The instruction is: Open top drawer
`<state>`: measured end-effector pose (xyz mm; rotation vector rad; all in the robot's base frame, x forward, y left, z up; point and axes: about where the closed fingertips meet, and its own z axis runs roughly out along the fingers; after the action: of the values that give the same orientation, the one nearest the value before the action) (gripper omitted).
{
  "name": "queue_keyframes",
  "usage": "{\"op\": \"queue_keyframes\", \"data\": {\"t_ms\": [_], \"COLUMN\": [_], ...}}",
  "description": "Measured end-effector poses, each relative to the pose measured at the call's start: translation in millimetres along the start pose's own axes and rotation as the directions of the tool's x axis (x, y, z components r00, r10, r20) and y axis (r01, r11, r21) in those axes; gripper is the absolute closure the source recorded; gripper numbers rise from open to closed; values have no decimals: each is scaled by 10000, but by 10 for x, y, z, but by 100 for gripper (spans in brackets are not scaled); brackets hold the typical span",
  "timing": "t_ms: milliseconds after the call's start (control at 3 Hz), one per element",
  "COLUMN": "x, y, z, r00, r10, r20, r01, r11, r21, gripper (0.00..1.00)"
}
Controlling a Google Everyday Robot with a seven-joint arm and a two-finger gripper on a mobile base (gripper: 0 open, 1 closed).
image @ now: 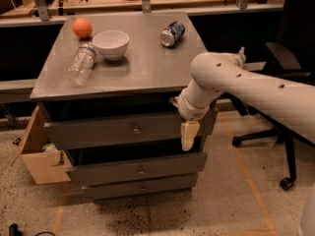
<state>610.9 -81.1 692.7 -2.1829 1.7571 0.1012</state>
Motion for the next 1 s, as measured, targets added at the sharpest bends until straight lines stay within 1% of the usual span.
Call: {"op": "queue_keyframes", "data": {"t_ms": [333, 667, 1000], "x": [7, 10, 35], "y": [-44, -79, -78], "z": [181, 249, 238], "r00": [9998, 9998, 9996], "r10": [4, 57, 200], "r20": [-188, -195, -216], "r01": [-8, -62, -209], "r11": [9998, 9996, 9988], "r21": [-214, -265, -450], "gripper": [0, 18, 42]}}
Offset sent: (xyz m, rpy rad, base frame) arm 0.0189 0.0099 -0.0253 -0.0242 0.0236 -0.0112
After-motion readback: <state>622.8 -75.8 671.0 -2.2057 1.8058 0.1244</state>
